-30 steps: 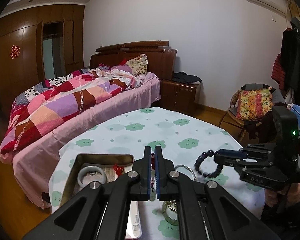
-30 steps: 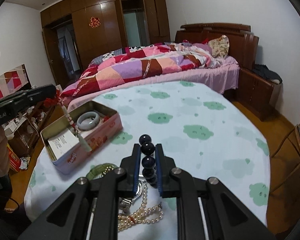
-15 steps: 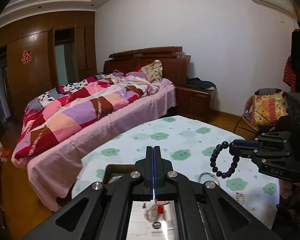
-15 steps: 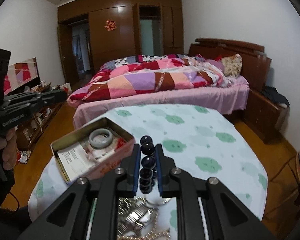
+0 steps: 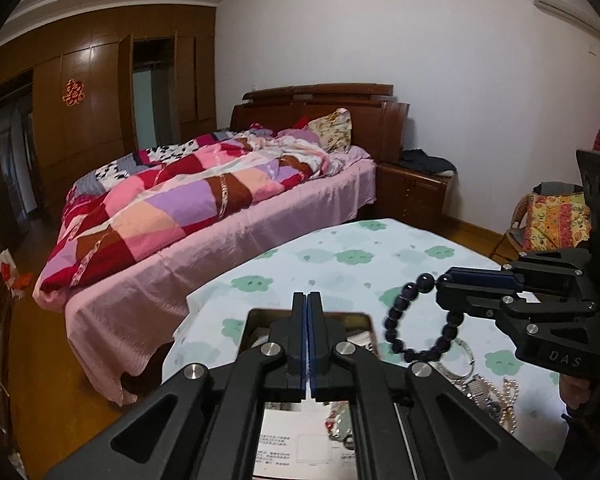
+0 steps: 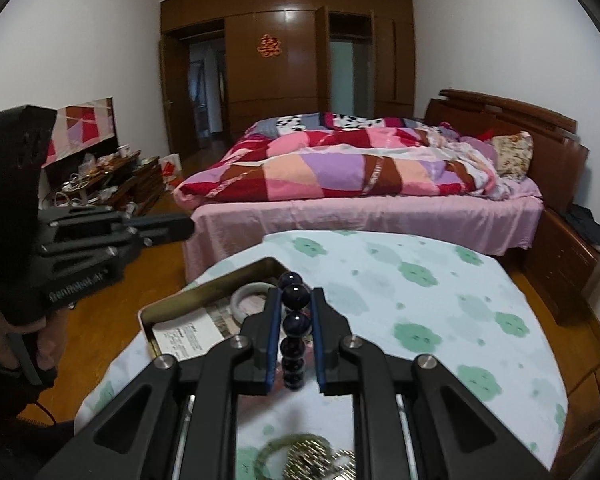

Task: Organize jewelry
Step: 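Release the pendant into the tin with the left tool while the right tool lowers the bracelet in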

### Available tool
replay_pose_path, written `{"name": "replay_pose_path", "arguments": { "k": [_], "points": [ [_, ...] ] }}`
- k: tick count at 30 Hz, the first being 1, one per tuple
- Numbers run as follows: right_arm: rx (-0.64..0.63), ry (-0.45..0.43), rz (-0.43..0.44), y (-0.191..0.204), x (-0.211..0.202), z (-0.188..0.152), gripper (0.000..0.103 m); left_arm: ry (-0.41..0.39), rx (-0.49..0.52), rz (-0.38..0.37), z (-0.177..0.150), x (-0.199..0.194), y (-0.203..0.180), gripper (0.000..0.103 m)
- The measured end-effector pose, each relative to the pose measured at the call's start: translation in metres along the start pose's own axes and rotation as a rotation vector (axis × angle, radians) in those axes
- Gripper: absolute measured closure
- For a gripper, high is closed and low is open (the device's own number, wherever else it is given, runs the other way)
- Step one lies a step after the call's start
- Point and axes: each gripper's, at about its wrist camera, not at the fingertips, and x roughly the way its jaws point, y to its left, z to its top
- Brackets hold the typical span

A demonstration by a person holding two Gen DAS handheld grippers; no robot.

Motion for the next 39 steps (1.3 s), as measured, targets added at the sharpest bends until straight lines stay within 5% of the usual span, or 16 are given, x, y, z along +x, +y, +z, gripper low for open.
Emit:
{"name": "replay_pose_path", "arguments": {
  "k": [7,11,33,35,39],
  "points": [
    [-0.027,0.020,0.062,0.017,0.021,0.005,0.087,0.053,-0.028,0.059,-0.011,0.011,0.015,0.093],
    [-0.049,0.059,0.083,0.027,0.040,0.001,0.087,0.032,-0.054,0.103,-0.015,0.010,0.022,0.036],
    [-0.005,0.186,0.077,0.022,0.078,-0.022,0.085,0.092,-0.060,0.125,-0.024,0.026,0.026,0.035],
    [0.002,0.184,0.059,0.018,0.075,-0.023,0.066,0.103,-0.052,0.125,-0.026,0.029,0.023,0.034],
    [0.025,0.170,0.034,0.003,0.059,-0.023,0.060,0.113,-0.042,0.127,-0.029,0.031,0.018,0.032]
  ]
}}
